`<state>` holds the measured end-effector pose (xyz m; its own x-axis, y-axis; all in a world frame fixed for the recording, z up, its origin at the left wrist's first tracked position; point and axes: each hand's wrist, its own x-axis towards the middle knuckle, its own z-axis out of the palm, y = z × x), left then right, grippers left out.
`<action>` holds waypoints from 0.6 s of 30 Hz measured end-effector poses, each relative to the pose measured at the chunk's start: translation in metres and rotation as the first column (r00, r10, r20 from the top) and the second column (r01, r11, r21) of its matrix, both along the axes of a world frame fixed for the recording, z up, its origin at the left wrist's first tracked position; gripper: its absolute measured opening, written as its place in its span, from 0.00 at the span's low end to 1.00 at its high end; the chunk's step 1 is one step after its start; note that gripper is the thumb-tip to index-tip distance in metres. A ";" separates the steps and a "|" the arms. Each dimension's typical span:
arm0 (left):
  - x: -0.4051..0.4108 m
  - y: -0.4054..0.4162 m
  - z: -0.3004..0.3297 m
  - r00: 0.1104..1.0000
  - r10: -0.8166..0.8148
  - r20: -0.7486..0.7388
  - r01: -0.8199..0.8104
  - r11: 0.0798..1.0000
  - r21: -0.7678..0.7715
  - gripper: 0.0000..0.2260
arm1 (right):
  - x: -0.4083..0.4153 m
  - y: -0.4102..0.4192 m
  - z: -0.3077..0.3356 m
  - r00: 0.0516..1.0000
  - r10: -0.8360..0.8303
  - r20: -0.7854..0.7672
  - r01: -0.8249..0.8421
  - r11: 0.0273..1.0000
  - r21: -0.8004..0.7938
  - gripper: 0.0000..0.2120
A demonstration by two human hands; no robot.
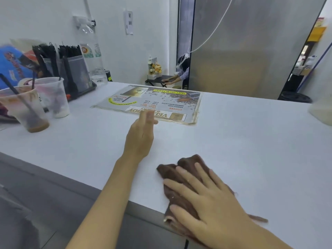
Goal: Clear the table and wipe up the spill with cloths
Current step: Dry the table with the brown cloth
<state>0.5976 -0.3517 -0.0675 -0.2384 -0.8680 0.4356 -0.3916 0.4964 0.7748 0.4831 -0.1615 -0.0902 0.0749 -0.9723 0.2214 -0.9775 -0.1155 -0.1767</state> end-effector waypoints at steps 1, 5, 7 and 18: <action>0.001 0.003 0.000 1.000 -0.001 -0.001 0.001 1.000 0.003 0.25 | -0.004 -0.001 0.003 0.999 -0.048 0.005 0.048 0.999 0.024 0.27; -0.006 0.016 0.001 0.999 -0.016 0.031 0.017 1.000 -0.023 0.23 | 0.000 -0.047 0.006 0.972 -0.230 0.054 0.220 0.964 0.149 0.31; -0.011 0.022 0.003 0.999 -0.024 0.037 0.026 0.998 -0.059 0.25 | 0.015 -0.055 0.006 0.976 -0.200 0.082 0.190 0.974 0.121 0.29; -0.055 0.046 0.014 0.977 -0.190 0.098 0.199 0.975 -0.095 0.22 | -0.114 0.076 0.009 0.918 -0.397 0.007 0.389 0.903 0.180 0.39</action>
<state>0.5422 -0.3061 -0.0540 -0.4396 -0.7524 0.4906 -0.3437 0.6455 0.6820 0.3690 -0.0854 -0.0813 -0.3271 -0.9440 0.0436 -0.9284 0.3124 -0.2013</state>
